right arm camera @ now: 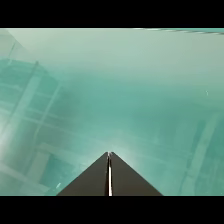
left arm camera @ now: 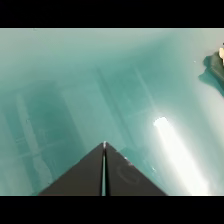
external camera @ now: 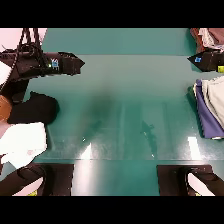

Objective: Fold the shirts.

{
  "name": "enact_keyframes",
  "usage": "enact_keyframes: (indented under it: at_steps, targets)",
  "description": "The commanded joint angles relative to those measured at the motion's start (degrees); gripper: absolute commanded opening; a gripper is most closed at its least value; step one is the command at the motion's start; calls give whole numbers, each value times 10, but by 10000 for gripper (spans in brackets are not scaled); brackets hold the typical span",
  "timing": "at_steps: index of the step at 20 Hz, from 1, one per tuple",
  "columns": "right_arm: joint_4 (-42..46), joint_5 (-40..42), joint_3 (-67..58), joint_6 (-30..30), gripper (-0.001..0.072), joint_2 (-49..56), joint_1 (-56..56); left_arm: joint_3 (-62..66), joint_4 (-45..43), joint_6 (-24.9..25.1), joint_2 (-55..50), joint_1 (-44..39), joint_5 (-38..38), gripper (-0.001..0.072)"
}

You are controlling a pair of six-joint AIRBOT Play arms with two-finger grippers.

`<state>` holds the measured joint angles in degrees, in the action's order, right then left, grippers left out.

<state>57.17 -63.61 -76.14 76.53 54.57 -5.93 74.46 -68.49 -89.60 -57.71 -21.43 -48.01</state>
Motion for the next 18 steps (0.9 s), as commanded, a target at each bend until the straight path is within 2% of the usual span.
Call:
enact_keyframes:
  at_steps: [1,12,15,18]
  targets:
    - [0,1,-1,0,15,0,-1,0,0,0,0,0,0,26]
    - [-1,0,-1,0,15,0,-1,0,1,0,0,0,1,26]
    - [-1,-1,0,0,15,0,-1,3,-22,1,2,6,41,26]
    - [-1,-2,0,0,15,0,-1,14,-99,0,24,64,-74,26]
